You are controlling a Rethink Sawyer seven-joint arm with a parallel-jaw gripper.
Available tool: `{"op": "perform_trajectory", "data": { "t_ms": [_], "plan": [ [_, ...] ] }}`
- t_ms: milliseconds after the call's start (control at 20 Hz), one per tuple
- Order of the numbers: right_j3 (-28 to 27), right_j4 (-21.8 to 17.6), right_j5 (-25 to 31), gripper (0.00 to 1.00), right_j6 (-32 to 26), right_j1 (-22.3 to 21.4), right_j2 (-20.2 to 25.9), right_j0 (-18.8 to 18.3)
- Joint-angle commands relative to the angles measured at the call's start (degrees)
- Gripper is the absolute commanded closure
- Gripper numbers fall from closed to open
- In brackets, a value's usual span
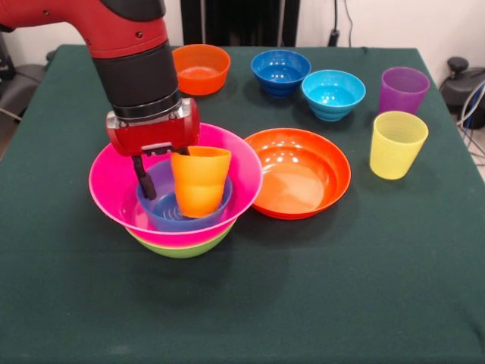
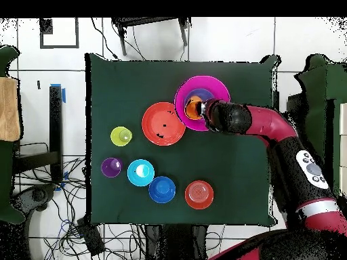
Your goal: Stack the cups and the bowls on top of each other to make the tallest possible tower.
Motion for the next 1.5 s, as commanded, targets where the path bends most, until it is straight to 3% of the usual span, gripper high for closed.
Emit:
{"op": "perform_trajectory", "data": {
  "t_ms": [50,200,300,400,1000,1500],
  "plan": [
    [-1.73,-3.25,-1.61,0.00,-5.63,2.15,0.75,0.00],
    [-1.59,-3.06,-0.74,0.00,-5.62,1.95,0.57,0.19],
    [-2.63,-3.93,2.67,0.00,-5.16,0.46,-1.99,2.39],
    [-0.87,-3.79,-0.99,0.00,-5.49,0.90,0.05,0.52],
    [-1.85,-3.33,0.53,0.00,-6.39,1.64,0.62,0.55],
    [3.42,-2.42,2.09,0.00,-3.58,-3.43,-0.62,1.00]
  ]
}}
